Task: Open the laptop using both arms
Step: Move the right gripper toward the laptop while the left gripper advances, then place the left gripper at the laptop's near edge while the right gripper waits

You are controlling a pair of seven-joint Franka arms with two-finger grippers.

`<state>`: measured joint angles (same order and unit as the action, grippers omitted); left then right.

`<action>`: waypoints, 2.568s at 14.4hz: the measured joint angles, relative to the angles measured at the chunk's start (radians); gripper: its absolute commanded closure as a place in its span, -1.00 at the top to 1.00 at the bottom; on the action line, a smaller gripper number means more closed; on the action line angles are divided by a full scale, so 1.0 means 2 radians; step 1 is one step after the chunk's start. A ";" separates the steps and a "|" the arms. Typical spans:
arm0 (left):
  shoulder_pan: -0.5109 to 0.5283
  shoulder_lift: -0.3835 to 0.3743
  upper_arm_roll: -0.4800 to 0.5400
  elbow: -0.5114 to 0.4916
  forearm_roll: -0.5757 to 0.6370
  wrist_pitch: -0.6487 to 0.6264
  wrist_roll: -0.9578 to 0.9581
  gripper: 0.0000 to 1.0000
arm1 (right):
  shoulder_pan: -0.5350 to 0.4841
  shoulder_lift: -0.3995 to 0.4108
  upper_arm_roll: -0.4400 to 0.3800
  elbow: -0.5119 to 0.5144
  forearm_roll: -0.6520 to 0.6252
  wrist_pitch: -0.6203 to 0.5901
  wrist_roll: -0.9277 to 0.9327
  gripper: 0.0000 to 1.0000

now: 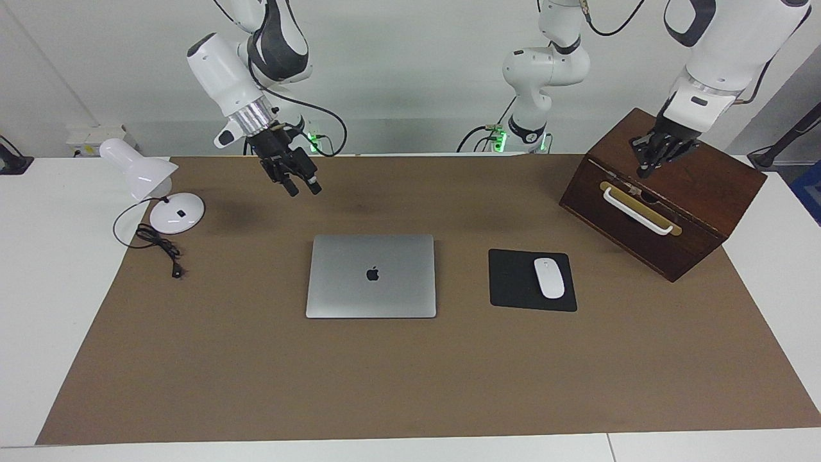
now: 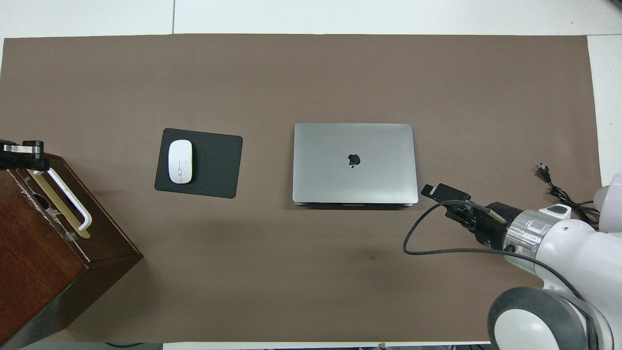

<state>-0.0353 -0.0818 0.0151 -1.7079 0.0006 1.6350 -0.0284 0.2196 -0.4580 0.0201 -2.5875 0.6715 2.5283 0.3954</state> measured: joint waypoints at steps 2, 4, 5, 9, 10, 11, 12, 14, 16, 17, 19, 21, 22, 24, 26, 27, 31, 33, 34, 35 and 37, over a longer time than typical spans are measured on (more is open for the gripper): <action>0.000 -0.018 -0.001 -0.047 -0.008 0.048 0.000 -1.00 | 0.021 -0.003 0.002 -0.006 0.000 0.000 0.047 1.00; -0.001 -0.042 -0.003 -0.105 -0.018 0.102 -0.001 -1.00 | 0.035 -0.003 0.014 -0.008 0.000 0.002 0.088 1.00; -0.006 -0.053 -0.003 -0.132 -0.020 0.127 -0.001 -1.00 | 0.037 -0.003 0.020 -0.009 0.000 0.002 0.105 1.00; -0.045 -0.074 -0.006 -0.204 -0.021 0.209 -0.011 -1.00 | 0.038 -0.001 0.025 -0.017 0.000 -0.004 0.138 1.00; -0.056 -0.075 -0.007 -0.222 -0.022 0.235 -0.013 -1.00 | 0.038 0.001 0.025 -0.018 0.000 -0.005 0.140 1.00; -0.066 -0.077 -0.008 -0.244 -0.025 0.266 -0.015 -1.00 | 0.038 0.003 0.025 -0.019 0.000 -0.007 0.140 1.00; -0.075 -0.078 -0.008 -0.268 -0.029 0.300 -0.015 -1.00 | 0.038 0.008 0.025 -0.020 0.000 -0.007 0.140 1.00; -0.088 -0.081 -0.008 -0.315 -0.033 0.364 -0.016 -1.00 | 0.038 0.020 0.025 -0.021 0.000 -0.007 0.140 1.00; -0.101 -0.081 -0.008 -0.358 -0.038 0.430 -0.016 -1.00 | 0.038 0.032 0.026 -0.021 0.000 0.002 0.140 1.00; -0.109 -0.081 -0.008 -0.379 -0.042 0.463 -0.018 -1.00 | 0.039 0.038 0.026 -0.021 0.000 0.011 0.140 1.00; -0.132 -0.077 -0.008 -0.418 -0.046 0.538 -0.032 -1.00 | 0.051 0.051 0.027 -0.021 0.000 0.037 0.140 1.00; -0.165 -0.062 -0.008 -0.446 -0.047 0.610 -0.059 -1.00 | 0.061 0.067 0.028 -0.021 0.000 0.059 0.140 1.00; -0.180 -0.052 -0.009 -0.452 -0.047 0.634 -0.071 -1.00 | 0.064 0.074 0.028 -0.021 0.000 0.066 0.140 1.00; -0.207 -0.031 -0.009 -0.458 -0.047 0.680 -0.083 -1.00 | 0.065 0.084 0.028 -0.021 0.000 0.075 0.140 1.00; -0.225 -0.017 -0.008 -0.467 -0.048 0.719 -0.087 -1.00 | 0.066 0.092 0.028 -0.021 0.000 0.085 0.140 1.00; -0.232 -0.013 -0.008 -0.472 -0.048 0.736 -0.089 -1.00 | 0.070 0.096 0.028 -0.021 0.000 0.092 0.140 1.00; -0.260 0.003 -0.008 -0.486 -0.048 0.792 -0.090 -1.00 | 0.083 0.114 0.028 -0.021 0.000 0.116 0.140 1.00; -0.274 0.013 -0.008 -0.488 -0.048 0.818 -0.090 -1.00 | 0.083 0.116 0.028 -0.021 0.000 0.117 0.140 1.00; -0.282 0.021 -0.008 -0.489 -0.048 0.836 -0.090 -1.00 | 0.083 0.116 0.028 -0.021 0.000 0.117 0.140 1.00; -0.290 0.032 -0.008 -0.491 -0.049 0.857 -0.091 -1.00 | 0.083 0.116 0.028 -0.021 0.000 0.117 0.140 1.00; -0.312 0.063 -0.007 -0.492 -0.063 0.898 -0.091 -1.00 | 0.083 0.116 0.028 -0.021 0.000 0.117 0.140 1.00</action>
<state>-0.6587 0.0440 0.0003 -2.6929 -0.1259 3.4306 -0.2110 0.3859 -0.2252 0.0770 -2.6295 0.6720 2.7618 0.6746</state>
